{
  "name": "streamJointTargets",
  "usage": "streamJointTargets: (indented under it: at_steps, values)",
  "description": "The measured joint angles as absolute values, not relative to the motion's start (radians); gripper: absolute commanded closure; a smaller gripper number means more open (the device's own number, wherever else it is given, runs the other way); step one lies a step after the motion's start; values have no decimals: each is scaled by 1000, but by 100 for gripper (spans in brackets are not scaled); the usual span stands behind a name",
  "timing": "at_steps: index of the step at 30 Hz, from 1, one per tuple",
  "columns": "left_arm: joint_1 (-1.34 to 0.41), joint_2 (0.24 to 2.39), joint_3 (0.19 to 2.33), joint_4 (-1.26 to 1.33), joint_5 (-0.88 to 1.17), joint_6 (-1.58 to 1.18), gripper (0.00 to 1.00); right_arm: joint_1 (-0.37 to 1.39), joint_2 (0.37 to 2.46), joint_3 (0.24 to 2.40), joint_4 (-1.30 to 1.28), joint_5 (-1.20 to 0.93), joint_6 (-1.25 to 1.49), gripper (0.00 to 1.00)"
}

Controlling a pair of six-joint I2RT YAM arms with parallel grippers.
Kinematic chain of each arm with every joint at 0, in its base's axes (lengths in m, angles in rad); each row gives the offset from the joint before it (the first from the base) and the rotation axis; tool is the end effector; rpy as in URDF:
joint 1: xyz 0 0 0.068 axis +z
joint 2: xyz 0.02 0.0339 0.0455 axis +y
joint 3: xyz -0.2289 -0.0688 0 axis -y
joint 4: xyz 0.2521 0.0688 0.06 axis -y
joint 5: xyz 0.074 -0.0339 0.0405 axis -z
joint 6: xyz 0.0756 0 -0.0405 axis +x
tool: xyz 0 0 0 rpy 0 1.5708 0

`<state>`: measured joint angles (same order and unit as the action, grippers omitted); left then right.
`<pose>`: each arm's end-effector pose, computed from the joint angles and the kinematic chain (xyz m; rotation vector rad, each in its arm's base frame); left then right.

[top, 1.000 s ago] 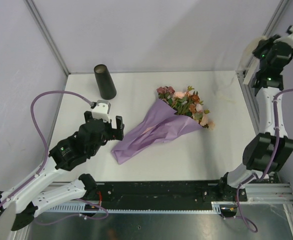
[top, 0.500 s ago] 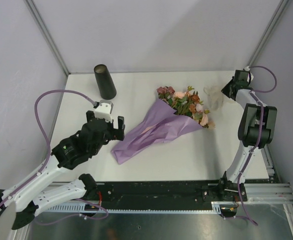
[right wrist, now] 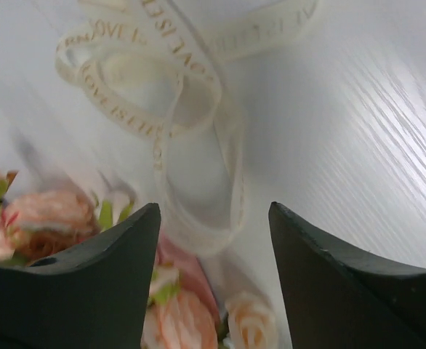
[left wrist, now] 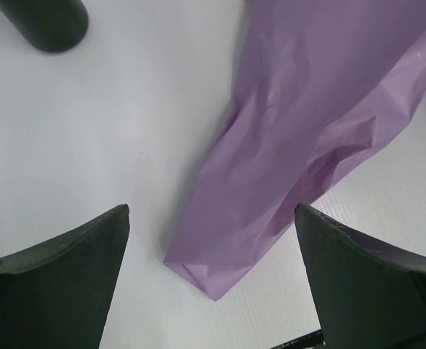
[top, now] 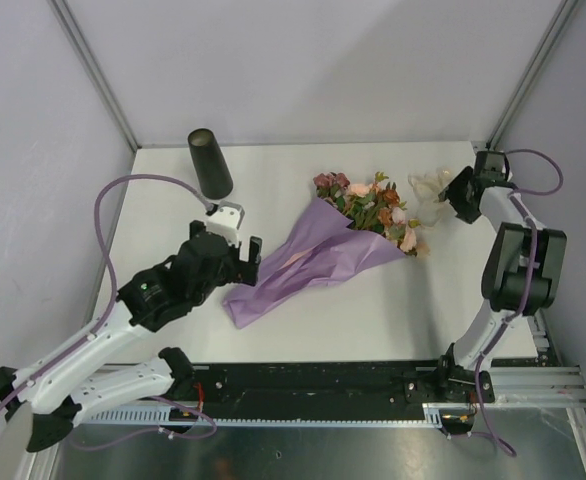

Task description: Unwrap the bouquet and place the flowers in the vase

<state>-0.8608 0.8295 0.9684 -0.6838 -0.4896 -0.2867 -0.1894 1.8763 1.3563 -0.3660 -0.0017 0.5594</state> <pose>0.1750 -0.1491 0.3037 0.3010 2.0293 -0.1948 0.4244 -0.0812 0.1427 0.9004 2.2934 0.1636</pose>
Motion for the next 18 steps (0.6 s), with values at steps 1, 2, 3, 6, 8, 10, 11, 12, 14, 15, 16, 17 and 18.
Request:
streamJointTargets:
  at_steps: [1, 2, 3, 6, 8, 10, 11, 12, 14, 15, 16, 17, 18]
  values:
    - [-861, 843, 968, -684, -477, -286, 1, -189, 1837, 1336, -380, -2, 553, 29]
    - [-861, 858, 968, -685, -462, -286, 1, -187, 1794, 1317, -395, -3, 546, 28]
    - [-861, 876, 968, -687, -449, -286, 1, -186, 1743, 1295, -407, -5, 540, 25]
    - [-861, 934, 971, -699, -416, -286, 3, -157, 1598, 1230, -416, -8, 521, 19]
    - [-861, 975, 978, -707, -399, -286, 4, -116, 1483, 1164, -414, -16, 509, 15]
    - [-861, 1018, 996, -716, -380, -284, 6, -65, 1369, 1089, -408, -39, 495, 11]
    - [-861, 1041, 1010, -721, -370, -280, 6, -33, 1307, 1043, -395, -58, 487, 11]
    - [-861, 1062, 1024, -722, -361, -278, 7, 3, 1240, 990, -382, -80, 475, 10]
    - [-861, 1101, 1056, -726, -343, -276, 8, 61, 1137, 905, -362, -123, 461, 9]
    - [-861, 1119, 1074, -730, -332, -271, 8, 90, 1084, 858, -349, -143, 454, 9]
    - [-861, 1133, 1088, -731, -325, -269, 9, 117, 1032, 810, -334, -167, 449, 8]
    - [-861, 1149, 1104, -734, -312, -267, 9, 142, 984, 765, -321, -186, 443, 8]
    - [-861, 1165, 1118, -736, -303, -262, 10, 167, 936, 720, -310, -204, 438, 8]
